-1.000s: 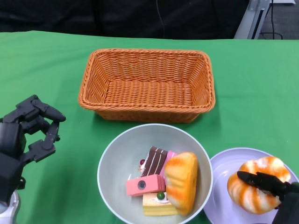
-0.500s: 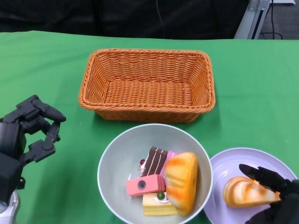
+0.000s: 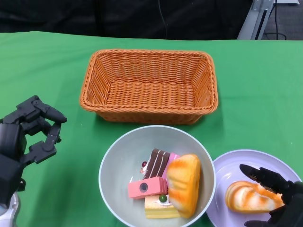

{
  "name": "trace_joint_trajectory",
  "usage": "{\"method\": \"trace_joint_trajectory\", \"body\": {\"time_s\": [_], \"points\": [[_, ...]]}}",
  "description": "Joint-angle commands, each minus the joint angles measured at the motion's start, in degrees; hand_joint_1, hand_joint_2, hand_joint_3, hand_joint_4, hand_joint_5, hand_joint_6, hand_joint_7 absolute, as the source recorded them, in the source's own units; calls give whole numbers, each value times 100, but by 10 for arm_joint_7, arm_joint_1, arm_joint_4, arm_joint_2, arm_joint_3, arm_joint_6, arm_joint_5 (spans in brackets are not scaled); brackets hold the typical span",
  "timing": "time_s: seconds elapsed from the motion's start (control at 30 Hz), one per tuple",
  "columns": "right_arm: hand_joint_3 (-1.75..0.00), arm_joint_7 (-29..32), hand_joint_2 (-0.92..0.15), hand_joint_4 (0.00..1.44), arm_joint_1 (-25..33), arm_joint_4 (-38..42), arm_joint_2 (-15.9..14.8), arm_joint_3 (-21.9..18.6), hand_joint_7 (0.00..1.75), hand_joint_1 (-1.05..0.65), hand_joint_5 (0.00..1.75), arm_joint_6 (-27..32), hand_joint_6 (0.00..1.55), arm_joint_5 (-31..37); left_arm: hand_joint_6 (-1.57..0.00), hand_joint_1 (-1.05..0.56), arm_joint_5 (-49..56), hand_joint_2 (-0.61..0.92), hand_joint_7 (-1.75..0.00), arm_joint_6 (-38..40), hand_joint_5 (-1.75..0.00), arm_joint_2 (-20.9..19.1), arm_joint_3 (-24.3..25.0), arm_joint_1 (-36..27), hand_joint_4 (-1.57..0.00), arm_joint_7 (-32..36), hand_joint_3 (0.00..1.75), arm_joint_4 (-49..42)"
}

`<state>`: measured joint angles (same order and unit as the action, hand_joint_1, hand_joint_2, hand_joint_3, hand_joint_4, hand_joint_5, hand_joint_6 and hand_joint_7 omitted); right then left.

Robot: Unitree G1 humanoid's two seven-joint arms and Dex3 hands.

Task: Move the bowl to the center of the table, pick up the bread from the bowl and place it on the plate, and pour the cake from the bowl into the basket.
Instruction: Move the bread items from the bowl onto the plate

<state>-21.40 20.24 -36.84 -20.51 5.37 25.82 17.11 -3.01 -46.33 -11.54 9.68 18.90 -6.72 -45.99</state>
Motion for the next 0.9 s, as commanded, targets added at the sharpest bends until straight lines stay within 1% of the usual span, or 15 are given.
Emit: {"method": "trace_joint_trajectory", "body": {"time_s": [0.03, 0.23, 0.4, 0.5, 0.57, 0.63, 0.73, 0.8, 0.9], "points": [[-12, 5, -92, 117, 0, 7, -5, -8, 0, -18, 72, -13, 21, -9, -71, -10, 4, 64, -138, -5, -173, -12, 5, 1, -74, 7, 91, 3], [-13, 7, -92, 117, 1, 11, -6, -9, 0, -18, 72, -21, 22, -13, -71, -11, 4, 63, -138, -2, -173, -11, 6, 0, -74, 6, 93, 4], [-13, -1, -92, 118, -2, 11, -13, -11, 2, -20, 75, -25, 24, -21, -70, -10, 0, 65, -138, -3, -173, -8, 6, -1, -73, 3, 91, 4], [-13, -17, -92, 117, -4, 14, -16, -21, 1, -19, 75, -36, 24, -49, -70, -10, 0, 66, -138, 0, -173, -8, 5, -3, -73, 4, 90, 8], [-14, -34, -92, 115, -6, 18, -12, -36, 1, -21, 75, -41, 24, -91, -70, -10, 3, 66, -139, 1, -173, -8, 5, -3, -74, 7, 90, 10], [-14, -54, -92, 114, -12, 16, -1, -58, 0, -24, 75, -26, 23, -151, -71, -10, 2, 65, -139, 1, -172, -8, 5, -3, -74, 6, 90, 8], [-14, -74, -92, 111, -24, -3, 12, -97, 2, -32, 74, 37, 26, -249, -71, -9, -2, 65, -138, -1, -172, -8, 5, -2, -74, 1, 91, 7], [-15, -75, -92, 108, -35, -11, 28, -127, 2, -35, 72, 75, 28, -321, -70, -10, -3, 65, -139, -1, -172, -8, 5, -2, -75, 0, 91, 7], [-15, -65, -92, 108, -45, -15, 44, -156, 3, -41, 73, 103, 31, -392, -70, -10, -6, 65, -139, 5, -172, -9, 5, -2, -74, -3, 92, 8]]}}
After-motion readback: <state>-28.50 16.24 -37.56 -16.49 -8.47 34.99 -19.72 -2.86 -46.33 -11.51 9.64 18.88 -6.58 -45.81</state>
